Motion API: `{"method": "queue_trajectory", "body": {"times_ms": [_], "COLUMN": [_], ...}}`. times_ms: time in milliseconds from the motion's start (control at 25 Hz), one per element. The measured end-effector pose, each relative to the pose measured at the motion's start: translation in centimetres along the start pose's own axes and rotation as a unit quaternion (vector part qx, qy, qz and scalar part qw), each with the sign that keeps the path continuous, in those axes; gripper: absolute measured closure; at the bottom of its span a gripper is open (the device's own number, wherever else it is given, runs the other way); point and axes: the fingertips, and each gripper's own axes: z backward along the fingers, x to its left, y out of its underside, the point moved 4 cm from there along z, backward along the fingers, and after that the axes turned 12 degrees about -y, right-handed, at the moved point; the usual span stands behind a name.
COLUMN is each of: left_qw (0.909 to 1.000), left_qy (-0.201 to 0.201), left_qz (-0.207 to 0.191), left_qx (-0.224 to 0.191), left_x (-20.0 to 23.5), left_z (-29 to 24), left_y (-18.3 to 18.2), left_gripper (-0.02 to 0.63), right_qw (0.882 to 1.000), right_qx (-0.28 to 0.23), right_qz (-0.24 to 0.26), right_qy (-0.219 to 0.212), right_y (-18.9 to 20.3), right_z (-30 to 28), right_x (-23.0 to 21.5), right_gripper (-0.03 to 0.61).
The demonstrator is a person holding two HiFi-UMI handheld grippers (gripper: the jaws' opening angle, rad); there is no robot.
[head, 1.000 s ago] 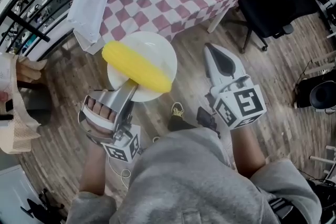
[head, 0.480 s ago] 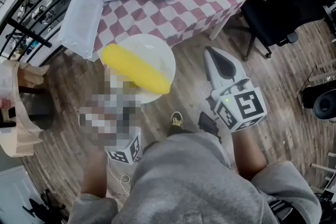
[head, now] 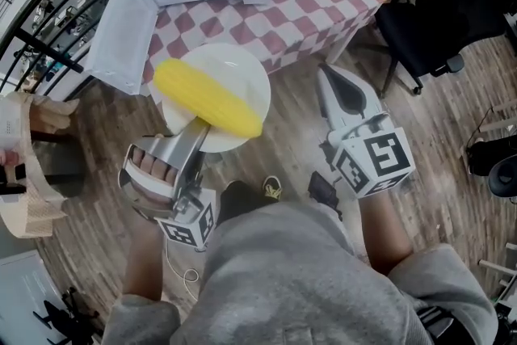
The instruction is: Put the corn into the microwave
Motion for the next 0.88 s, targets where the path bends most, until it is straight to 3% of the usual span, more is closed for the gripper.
{"method": "queue_trajectory", "body": {"times_ms": [360, 880], "left_qw": [1.0000, 0.9998], "left_qy": [-0.006, -0.014], "left_qz": [-0.005, -0.001], "left_qx": [-0.002, -0.013], "left_x": [-0.3, -3.2], "left_z": [-2.1, -6.8], "left_y": [1.1, 6.6], "left_gripper": [0.586, 0.586], "right_qw": [1.000, 1.000], "right_qx": [-0.003, -0.003], "right_qz": [0.001, 0.016], "right_qy": [-0.010, -0.008], "right_y": [-0.3, -1.3], "right_z": [-2.5, -10.0], "right_x": [-0.9, -3.3], "right_gripper": [0.580, 0.580]}}
